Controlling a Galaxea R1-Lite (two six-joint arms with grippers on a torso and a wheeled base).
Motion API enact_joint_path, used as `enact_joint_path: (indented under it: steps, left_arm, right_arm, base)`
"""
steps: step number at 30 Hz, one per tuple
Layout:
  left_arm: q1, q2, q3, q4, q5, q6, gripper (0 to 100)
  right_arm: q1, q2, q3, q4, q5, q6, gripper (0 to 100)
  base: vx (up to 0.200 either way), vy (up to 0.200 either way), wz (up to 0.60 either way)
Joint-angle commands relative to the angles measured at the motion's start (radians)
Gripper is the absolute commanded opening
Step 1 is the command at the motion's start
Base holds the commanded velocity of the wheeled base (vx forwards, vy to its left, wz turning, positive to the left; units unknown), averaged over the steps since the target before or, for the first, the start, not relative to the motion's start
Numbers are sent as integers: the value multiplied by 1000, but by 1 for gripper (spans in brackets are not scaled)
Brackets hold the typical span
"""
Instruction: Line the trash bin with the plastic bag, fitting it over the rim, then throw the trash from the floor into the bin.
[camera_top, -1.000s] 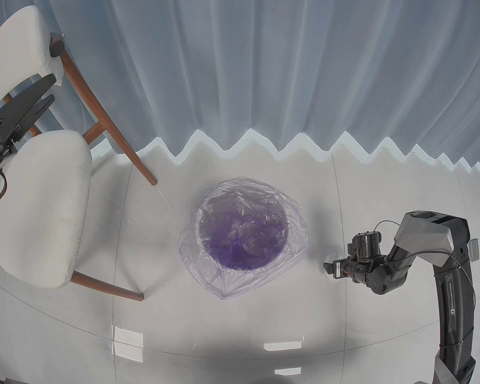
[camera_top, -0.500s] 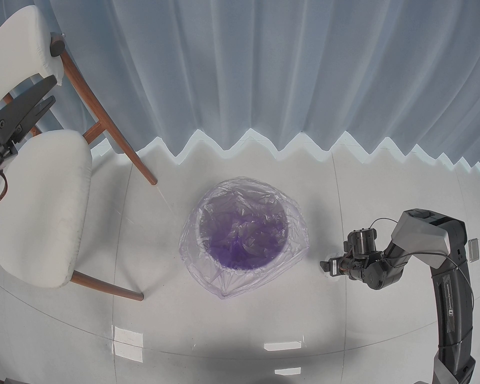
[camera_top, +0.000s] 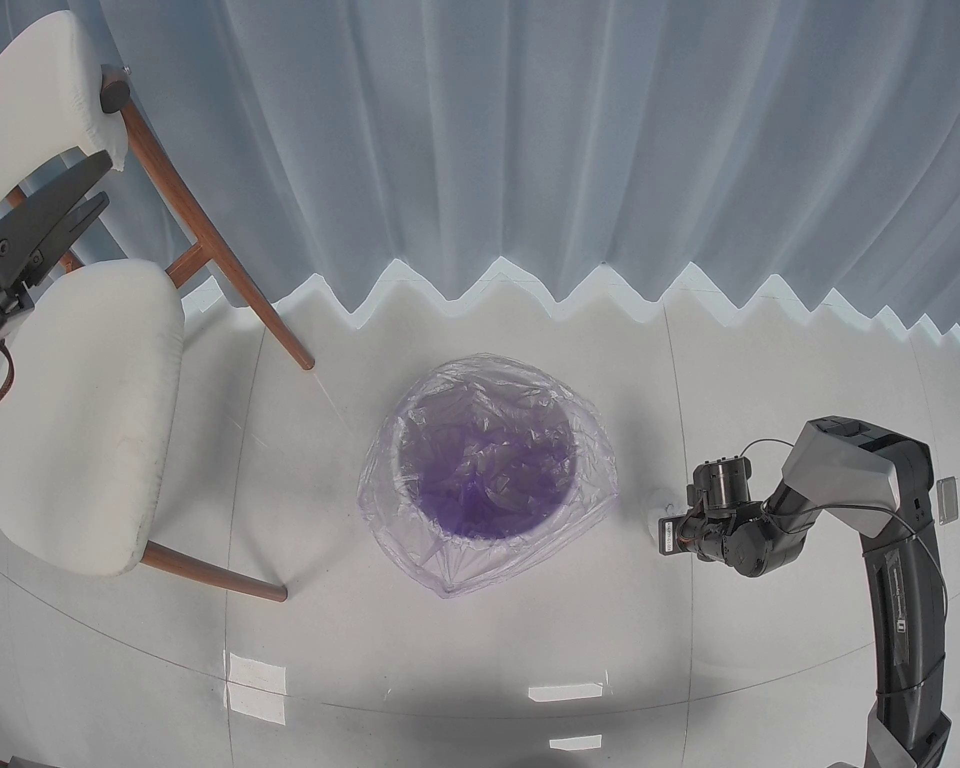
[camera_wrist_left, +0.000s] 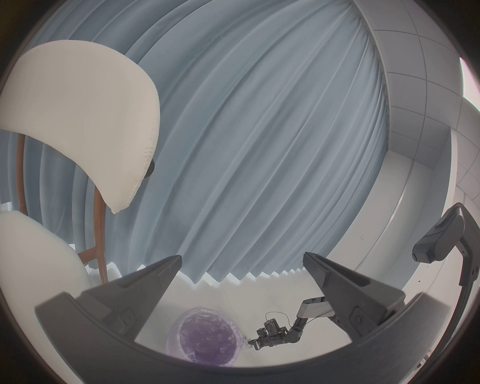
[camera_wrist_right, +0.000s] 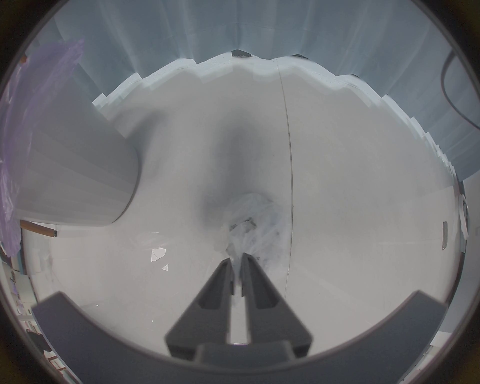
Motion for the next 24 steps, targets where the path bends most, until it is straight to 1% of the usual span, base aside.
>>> enact_joint_path:
  steps: [1, 6, 10, 13, 14, 16, 18, 19, 21, 24]
  left_arm:
    - [0, -1, 0, 0, 0, -1, 100]
    - [1, -1, -1, 0, 0, -1, 100]
    - [1, -1, -1, -2, 0, -1, 100]
    - [3, 1, -7, -8, 0, -1, 100]
    - [3, 1, -7, -10, 0, -1, 100]
    - [3, -1, -6, -10, -1, 1, 100]
    - [1, -2, -4, -10, -3, 1, 100]
    - [-7, -4, -1, -10, -6, 1, 100]
    - [-7, -2, -1, -10, -6, 2, 100]
    - [-7, 1, -1, -10, -6, 2, 100]
  right_arm:
    - [0, -2, -8, 8, 0, 5, 0]
    - [0, -2, -5, 5, 0, 15, 0]
    - [2, -5, 3, -8, -12, 25, 0]
    - [2, -66, 18, -31, -21, 50, 0]
    - [2, -106, 32, -25, -21, 76, 0]
    - [-1, -161, 64, -24, -21, 104, 0]
    - [-3, -197, 94, -27, -20, 110, 0]
    - [-3, -273, 166, -31, -17, 117, 0]
    - [-3, -356, 253, -39, -15, 142, 0]
    - [2, -457, 339, -65, -14, 185, 0]
  base:
    - [0, 0, 0]
    - [0, 0, 0]
    - [0, 0, 0]
    - [0, 0, 0]
    - [0, 0, 0]
    - [0, 0, 0]
    - [0, 0, 0]
    - [0, 0, 0]
    - [0, 0, 0]
    - [0, 0, 0]
